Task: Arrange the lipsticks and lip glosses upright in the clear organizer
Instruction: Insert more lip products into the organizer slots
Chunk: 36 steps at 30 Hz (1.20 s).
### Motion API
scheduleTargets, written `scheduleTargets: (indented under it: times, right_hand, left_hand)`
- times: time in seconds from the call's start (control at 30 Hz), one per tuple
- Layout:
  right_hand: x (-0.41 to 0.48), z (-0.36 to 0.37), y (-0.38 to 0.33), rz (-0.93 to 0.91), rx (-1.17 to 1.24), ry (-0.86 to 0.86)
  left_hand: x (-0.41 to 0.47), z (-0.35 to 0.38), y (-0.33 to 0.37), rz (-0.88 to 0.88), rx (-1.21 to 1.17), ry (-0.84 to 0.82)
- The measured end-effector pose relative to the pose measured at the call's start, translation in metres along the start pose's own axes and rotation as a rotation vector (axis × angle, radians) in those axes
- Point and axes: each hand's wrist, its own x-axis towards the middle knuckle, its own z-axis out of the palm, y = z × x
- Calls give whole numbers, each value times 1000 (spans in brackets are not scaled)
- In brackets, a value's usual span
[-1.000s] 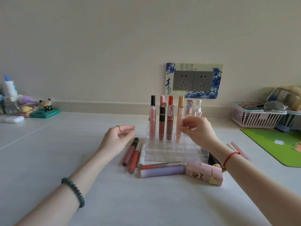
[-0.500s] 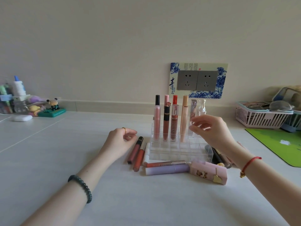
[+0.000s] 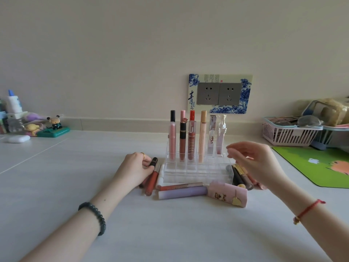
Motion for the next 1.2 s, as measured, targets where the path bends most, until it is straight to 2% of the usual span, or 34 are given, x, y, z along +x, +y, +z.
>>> scheduleTargets:
  times: [0.17,0.33,0.43,0.53,0.7,0.87,1.07,1.2]
  right_hand:
    - [3,-16,-2,42,108,137]
    - [3,-25,-6,48,131,183]
    - [1,-26,-7,57,133,182]
    - [0,-24,-9,63,144,159]
    - [-4,-16,-13,64,160,109]
    - [-9,-4,-21,34,174,-7]
    - [-13,18,-33,2,247,-195]
    - [-12,31,-44,-33,369,-184]
  left_hand:
    - [5,-3,6,-79,58,-31]
    - [11,-10,13,-142,148,-109]
    - [11,-12,15,-177,108,-112]
    - [10,-17,13,-206,-39,-97]
    - [9,-33,18,-163,-479,-47]
    - [-3,-43,43,-27,-876,-146]
    - [-19,-29,76,107,-1012,-281]
    - [-23,-13,94,198,-1001,-289]
